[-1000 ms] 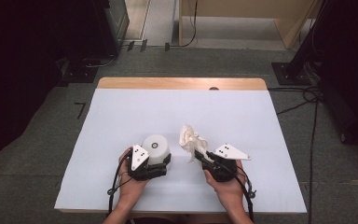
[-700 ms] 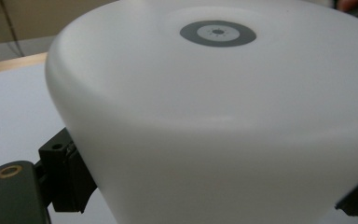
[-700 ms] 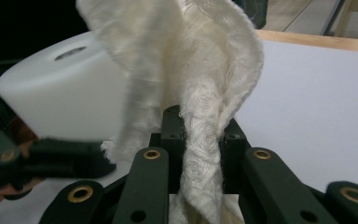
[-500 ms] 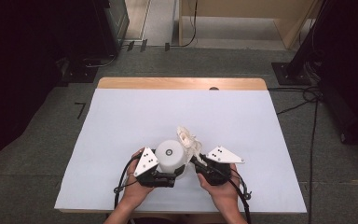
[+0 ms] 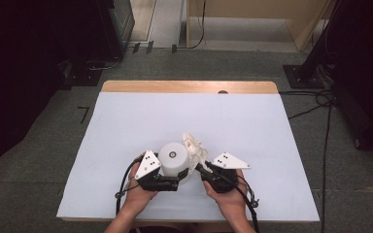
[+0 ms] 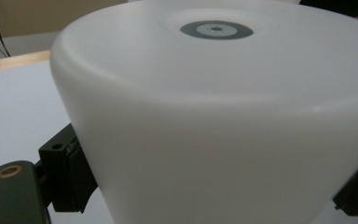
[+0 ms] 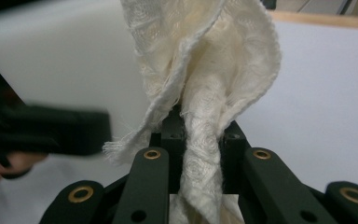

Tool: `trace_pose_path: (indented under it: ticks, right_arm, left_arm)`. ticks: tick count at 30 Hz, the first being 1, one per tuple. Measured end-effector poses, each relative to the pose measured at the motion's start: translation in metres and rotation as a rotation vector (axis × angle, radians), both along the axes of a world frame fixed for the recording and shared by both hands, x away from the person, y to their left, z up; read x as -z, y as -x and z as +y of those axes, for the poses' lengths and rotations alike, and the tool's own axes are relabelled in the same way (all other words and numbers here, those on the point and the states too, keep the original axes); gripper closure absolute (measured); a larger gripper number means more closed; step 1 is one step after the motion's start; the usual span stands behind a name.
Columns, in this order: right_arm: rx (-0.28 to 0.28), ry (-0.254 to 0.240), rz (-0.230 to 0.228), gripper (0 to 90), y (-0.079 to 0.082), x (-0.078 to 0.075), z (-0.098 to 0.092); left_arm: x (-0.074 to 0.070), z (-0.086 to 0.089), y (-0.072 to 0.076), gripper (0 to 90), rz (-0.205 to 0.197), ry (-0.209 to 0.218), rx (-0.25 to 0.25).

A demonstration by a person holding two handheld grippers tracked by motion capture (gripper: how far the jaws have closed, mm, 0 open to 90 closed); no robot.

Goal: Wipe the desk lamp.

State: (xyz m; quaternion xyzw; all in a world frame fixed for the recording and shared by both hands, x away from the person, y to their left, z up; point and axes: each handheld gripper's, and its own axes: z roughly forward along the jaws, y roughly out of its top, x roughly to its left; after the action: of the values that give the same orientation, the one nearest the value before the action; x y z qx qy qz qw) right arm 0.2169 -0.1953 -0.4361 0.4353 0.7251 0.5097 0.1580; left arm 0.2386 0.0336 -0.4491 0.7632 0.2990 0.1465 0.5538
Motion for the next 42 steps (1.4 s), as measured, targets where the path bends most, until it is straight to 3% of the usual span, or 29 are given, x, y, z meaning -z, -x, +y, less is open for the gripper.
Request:
trace_pose_path:
  ticks: [1,5,7,12,16,19,22,30,33,39,42]
  right_arm:
    - [0.007,-0.017,-0.026,77.8,0.002,-0.005,-0.003]
    - [0.006,-0.016,-0.022,77.8,0.002,-0.003,-0.003]
    - [-0.006,0.011,0.009,77.8,-0.001,0.007,0.001]
    - [-0.015,0.027,0.048,77.8,-0.002,0.015,0.004]
    - [-0.012,-0.004,0.027,77.8,-0.003,0.008,0.001]
    - [-0.004,-0.034,0.019,77.9,-0.003,0.001,-0.002]
    - [-0.009,-0.039,0.012,77.9,-0.004,-0.001,-0.004]
    - [-0.024,0.001,0.069,78.0,-0.005,0.012,0.002]
    - [-0.013,0.01,0.049,78.0,-0.001,0.008,0.004]
    - [0.016,-0.041,-0.021,78.1,0.006,-0.013,-0.002]
    - [0.028,-0.043,-0.025,78.2,0.007,-0.014,-0.003]
  left_arm:
    - [0.001,-0.001,0.0,8.7,0.0,-0.005,0.009]
    - [-0.003,0.0,0.001,8.7,-0.015,0.002,0.005]
    - [-0.008,0.004,0.001,8.7,-0.023,0.02,-0.005]
    - [-0.01,0.01,-0.001,8.7,-0.034,0.045,-0.017]
    - [0.0,0.004,-0.002,8.6,-0.024,0.004,-0.007]
    - [0.004,0.001,-0.003,8.7,-0.016,-0.005,0.005]
    - [0.001,0.001,-0.003,8.7,-0.02,0.007,0.002]
    - [-0.014,0.011,0.001,8.7,-0.048,0.058,-0.023]
    - [-0.013,0.009,0.002,8.6,-0.042,0.047,-0.012]
    - [-0.009,-0.001,0.005,8.6,-0.029,0.025,0.03]
    - [-0.009,-0.003,0.005,8.7,-0.036,0.013,0.028]
